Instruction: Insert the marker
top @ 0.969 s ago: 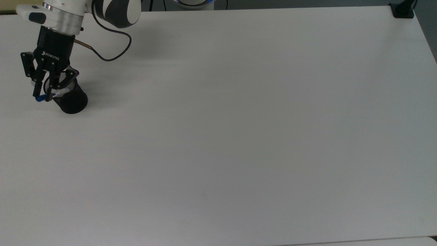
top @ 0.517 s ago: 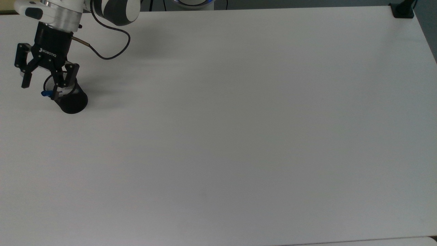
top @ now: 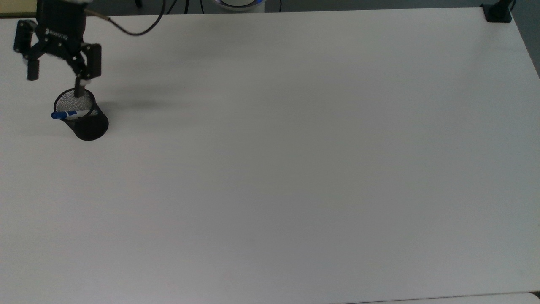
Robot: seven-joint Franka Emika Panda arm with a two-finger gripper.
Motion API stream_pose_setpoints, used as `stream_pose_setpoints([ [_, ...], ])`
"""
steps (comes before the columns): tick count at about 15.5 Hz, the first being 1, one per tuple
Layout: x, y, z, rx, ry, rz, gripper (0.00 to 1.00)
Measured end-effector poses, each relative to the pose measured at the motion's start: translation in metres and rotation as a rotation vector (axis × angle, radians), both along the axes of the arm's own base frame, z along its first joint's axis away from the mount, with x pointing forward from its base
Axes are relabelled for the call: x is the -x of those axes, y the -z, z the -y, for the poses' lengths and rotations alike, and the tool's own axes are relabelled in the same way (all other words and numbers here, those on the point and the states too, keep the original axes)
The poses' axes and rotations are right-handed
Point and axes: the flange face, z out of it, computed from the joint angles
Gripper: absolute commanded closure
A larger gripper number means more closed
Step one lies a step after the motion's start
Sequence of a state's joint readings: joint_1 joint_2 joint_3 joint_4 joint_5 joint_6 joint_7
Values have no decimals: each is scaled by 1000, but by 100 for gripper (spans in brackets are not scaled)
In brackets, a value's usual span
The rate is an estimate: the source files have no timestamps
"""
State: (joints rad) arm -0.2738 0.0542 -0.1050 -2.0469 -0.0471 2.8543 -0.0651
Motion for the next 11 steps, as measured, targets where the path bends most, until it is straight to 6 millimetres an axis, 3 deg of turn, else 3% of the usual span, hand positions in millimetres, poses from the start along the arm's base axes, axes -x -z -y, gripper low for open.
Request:
stream_pose_setpoints([
  [4, 2, -68, -50, -117, -11, -221, 0],
  [6, 7, -89, -76, -164, -15, -344, 0],
  [8, 11, -101, -101, -186, -32, -429, 0],
  [11, 15, -103, -142, -198, -77, -536, 0],
])
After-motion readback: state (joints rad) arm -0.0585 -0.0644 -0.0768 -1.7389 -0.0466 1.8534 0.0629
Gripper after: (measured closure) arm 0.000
